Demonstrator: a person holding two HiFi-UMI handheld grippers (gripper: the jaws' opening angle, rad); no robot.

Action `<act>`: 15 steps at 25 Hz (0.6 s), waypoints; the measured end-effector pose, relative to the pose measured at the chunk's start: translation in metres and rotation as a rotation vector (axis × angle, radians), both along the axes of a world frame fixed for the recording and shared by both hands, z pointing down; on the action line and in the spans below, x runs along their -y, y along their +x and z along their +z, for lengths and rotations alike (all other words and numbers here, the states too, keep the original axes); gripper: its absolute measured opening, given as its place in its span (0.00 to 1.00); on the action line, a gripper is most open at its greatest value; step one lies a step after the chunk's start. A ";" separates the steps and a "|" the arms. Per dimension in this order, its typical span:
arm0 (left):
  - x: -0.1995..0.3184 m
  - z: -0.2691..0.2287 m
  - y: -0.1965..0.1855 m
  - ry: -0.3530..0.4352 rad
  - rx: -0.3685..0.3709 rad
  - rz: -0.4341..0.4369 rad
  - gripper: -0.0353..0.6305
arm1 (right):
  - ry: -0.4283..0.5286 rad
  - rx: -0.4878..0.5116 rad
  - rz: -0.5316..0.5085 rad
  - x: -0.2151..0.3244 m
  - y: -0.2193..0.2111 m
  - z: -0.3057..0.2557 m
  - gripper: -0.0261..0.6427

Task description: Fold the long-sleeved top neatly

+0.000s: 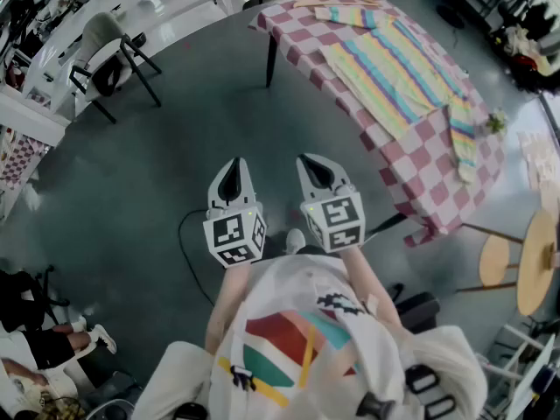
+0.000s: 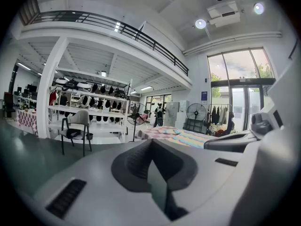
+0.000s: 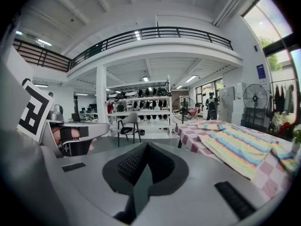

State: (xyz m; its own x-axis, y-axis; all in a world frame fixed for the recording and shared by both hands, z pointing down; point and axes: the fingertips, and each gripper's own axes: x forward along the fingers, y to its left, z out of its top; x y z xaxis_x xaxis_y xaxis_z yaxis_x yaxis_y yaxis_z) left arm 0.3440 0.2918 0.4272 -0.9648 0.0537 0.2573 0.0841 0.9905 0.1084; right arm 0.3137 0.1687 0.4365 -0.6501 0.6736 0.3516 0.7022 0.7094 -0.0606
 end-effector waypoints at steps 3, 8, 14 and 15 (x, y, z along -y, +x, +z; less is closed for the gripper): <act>0.004 0.001 -0.003 -0.002 -0.002 0.010 0.06 | 0.004 0.001 0.007 0.006 -0.005 0.005 0.05; 0.007 0.002 -0.003 0.001 -0.004 0.012 0.06 | -0.006 0.001 0.018 0.009 -0.007 0.005 0.05; 0.007 0.005 -0.003 0.008 -0.009 0.008 0.06 | -0.037 -0.012 -0.006 0.003 -0.003 0.007 0.05; 0.006 0.005 -0.003 0.011 -0.007 0.005 0.06 | -0.036 -0.010 -0.010 0.002 -0.003 0.008 0.05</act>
State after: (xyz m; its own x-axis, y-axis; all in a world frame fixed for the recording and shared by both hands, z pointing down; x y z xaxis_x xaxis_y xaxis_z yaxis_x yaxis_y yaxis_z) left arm 0.3410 0.2853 0.4324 -0.9633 0.0456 0.2646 0.0795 0.9897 0.1188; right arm 0.3106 0.1667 0.4440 -0.6400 0.6922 0.3336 0.7083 0.6997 -0.0932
